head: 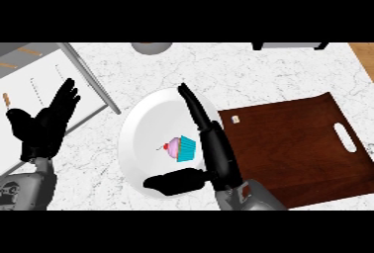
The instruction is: Pick the cupcake from the tray and place it in the plate
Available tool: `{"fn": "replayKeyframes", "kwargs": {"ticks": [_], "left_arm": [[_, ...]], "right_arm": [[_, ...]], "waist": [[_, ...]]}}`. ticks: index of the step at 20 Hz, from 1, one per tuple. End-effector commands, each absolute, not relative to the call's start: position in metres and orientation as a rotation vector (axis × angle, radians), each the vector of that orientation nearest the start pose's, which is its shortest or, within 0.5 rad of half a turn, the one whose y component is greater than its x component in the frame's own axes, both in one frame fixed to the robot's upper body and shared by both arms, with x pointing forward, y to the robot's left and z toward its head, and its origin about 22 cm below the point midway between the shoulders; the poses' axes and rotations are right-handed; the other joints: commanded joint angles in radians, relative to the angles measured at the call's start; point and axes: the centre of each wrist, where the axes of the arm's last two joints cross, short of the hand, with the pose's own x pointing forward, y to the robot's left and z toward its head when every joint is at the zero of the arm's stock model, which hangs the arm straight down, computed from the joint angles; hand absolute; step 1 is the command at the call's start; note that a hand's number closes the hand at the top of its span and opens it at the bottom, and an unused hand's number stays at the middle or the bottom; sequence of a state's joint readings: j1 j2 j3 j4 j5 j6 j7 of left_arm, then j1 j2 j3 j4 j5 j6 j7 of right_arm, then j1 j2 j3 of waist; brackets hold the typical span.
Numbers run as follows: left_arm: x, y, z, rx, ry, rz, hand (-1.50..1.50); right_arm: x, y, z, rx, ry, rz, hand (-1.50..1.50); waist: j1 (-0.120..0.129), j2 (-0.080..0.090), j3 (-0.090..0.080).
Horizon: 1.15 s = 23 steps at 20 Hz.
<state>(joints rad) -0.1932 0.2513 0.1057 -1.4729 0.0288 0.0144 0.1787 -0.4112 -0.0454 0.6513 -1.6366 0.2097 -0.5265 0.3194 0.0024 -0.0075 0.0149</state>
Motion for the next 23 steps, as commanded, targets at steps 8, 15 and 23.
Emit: {"fn": "replayKeyframes", "kwargs": {"ticks": [8,15,23], "left_arm": [[0.282,0.276,0.008,0.172,-1.414,-0.079,0.0],[0.283,0.284,0.016,0.182,-1.411,-0.087,0.0],[0.274,0.29,0.021,0.173,-1.413,-0.079,0.0]], "right_arm": [[0.254,-0.128,0.059,0.008,-1.807,0.364,-1.5],[0.264,-0.143,0.063,-0.047,-1.814,0.375,-1.5],[0.26,-0.187,0.056,-0.091,-1.774,0.408,-1.5]], "waist": [[-0.01,0.009,-0.015],[-0.006,0.007,-0.015],[-0.003,0.007,-0.015]]}}
